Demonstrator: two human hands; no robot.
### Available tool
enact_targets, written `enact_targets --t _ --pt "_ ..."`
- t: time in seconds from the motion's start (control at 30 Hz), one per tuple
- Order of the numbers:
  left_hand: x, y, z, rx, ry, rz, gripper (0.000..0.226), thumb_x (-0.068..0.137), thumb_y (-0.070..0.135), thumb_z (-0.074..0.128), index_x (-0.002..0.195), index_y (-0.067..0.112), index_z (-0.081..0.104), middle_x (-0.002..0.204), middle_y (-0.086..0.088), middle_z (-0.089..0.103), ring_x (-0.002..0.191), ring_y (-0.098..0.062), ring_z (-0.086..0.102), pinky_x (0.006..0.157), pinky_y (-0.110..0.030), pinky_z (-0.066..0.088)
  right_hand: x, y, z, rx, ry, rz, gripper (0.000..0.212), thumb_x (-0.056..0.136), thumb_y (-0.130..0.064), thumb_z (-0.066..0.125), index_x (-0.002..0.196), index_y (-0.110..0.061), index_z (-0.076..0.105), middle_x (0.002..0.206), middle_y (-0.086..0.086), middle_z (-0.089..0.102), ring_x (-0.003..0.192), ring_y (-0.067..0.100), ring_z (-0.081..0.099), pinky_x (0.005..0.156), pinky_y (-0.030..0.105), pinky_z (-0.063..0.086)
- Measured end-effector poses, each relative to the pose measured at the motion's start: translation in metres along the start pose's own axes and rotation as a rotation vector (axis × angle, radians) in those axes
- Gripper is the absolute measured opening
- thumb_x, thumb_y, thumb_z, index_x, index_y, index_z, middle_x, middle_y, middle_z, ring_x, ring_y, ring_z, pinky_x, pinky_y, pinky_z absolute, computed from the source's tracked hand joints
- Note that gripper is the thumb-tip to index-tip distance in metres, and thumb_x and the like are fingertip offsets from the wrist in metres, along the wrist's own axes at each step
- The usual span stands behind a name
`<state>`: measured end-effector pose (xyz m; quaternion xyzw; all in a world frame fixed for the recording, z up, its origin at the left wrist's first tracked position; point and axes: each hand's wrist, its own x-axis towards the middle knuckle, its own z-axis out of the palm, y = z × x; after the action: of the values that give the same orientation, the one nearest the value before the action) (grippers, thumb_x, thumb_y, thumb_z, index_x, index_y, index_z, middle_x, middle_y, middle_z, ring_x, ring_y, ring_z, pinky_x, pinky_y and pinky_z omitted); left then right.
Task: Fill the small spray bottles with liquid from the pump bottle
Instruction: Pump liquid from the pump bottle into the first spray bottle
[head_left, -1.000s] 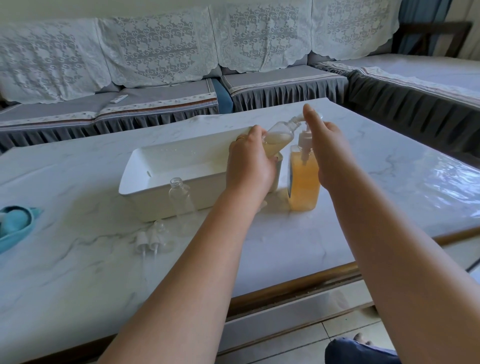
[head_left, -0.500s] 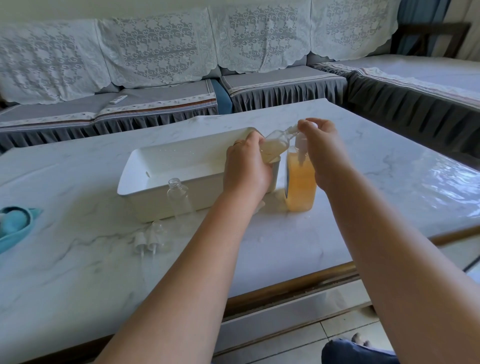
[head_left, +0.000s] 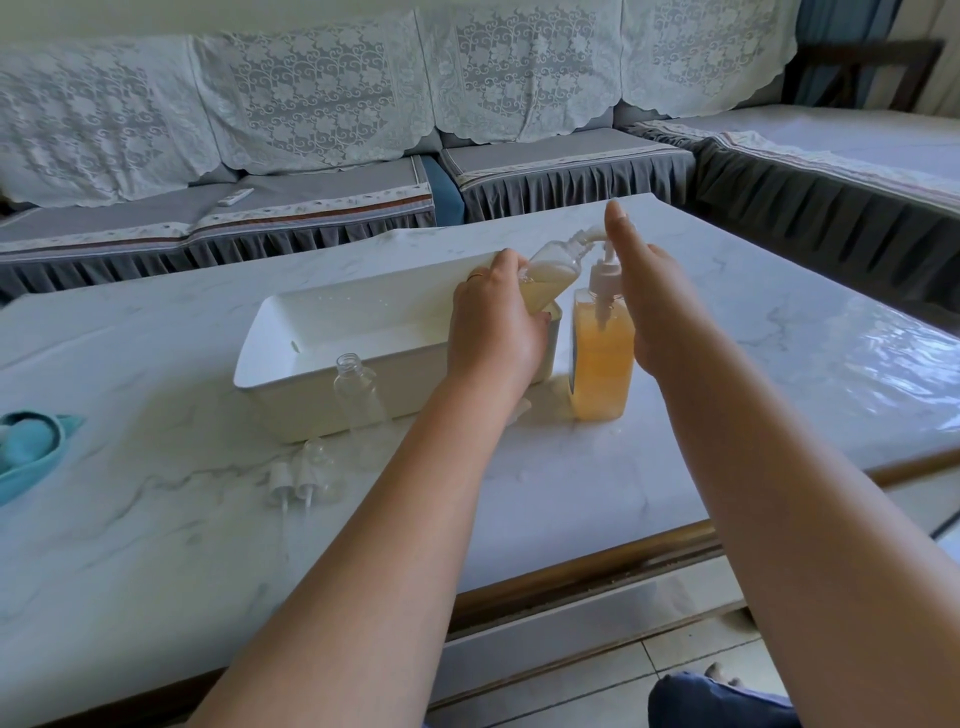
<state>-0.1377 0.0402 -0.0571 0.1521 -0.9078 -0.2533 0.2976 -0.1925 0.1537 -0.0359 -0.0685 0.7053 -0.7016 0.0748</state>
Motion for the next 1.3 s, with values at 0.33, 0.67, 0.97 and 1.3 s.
enact_targets --t 0.33,0.67,0.97,1.3 --pt "-0.001 -0.002 0.001 0.014 -0.021 0.001 0.039 0.084 0.012 0.068 0.119 0.016 0.052 0.118 -0.008 0.059 0.108 -0.027 0.053 0.081 -0.03 0.043 0.017 0.015 0.004 0.028 0.081 -0.056 0.052 0.09 -0.048 0.056 0.128 -0.013 0.051 0.093 0.002 0.061 0.075 0.013 0.054 0.063 0.027 0.04" --pt "-0.001 -0.001 0.0 0.011 -0.015 -0.001 0.038 0.084 0.015 0.068 0.119 0.017 0.052 0.117 -0.008 0.06 0.108 -0.027 0.054 0.082 -0.031 0.043 0.016 0.014 0.002 -0.011 0.046 -0.055 0.056 0.093 -0.058 0.052 0.125 -0.012 0.053 0.095 -0.001 0.059 0.082 0.009 0.055 0.063 0.025 0.039" --pt "0.0 -0.001 -0.002 0.004 -0.016 -0.008 0.04 0.083 0.018 0.071 0.118 0.017 0.052 0.117 -0.008 0.06 0.108 -0.028 0.054 0.083 -0.033 0.044 -0.002 0.003 0.004 -0.003 0.045 -0.033 0.067 0.094 -0.063 0.044 0.127 -0.005 0.053 0.115 0.021 0.063 0.109 0.031 0.061 0.099 0.047 0.044" --pt "0.0 -0.006 0.002 0.041 -0.012 -0.015 0.039 0.083 0.006 0.066 0.117 0.019 0.053 0.114 -0.004 0.059 0.106 -0.024 0.054 0.076 -0.026 0.04 0.018 0.016 0.007 0.089 0.109 -0.068 0.047 0.087 -0.037 0.061 0.127 -0.015 0.051 0.098 0.004 0.061 0.08 0.014 0.056 0.064 0.027 0.043"
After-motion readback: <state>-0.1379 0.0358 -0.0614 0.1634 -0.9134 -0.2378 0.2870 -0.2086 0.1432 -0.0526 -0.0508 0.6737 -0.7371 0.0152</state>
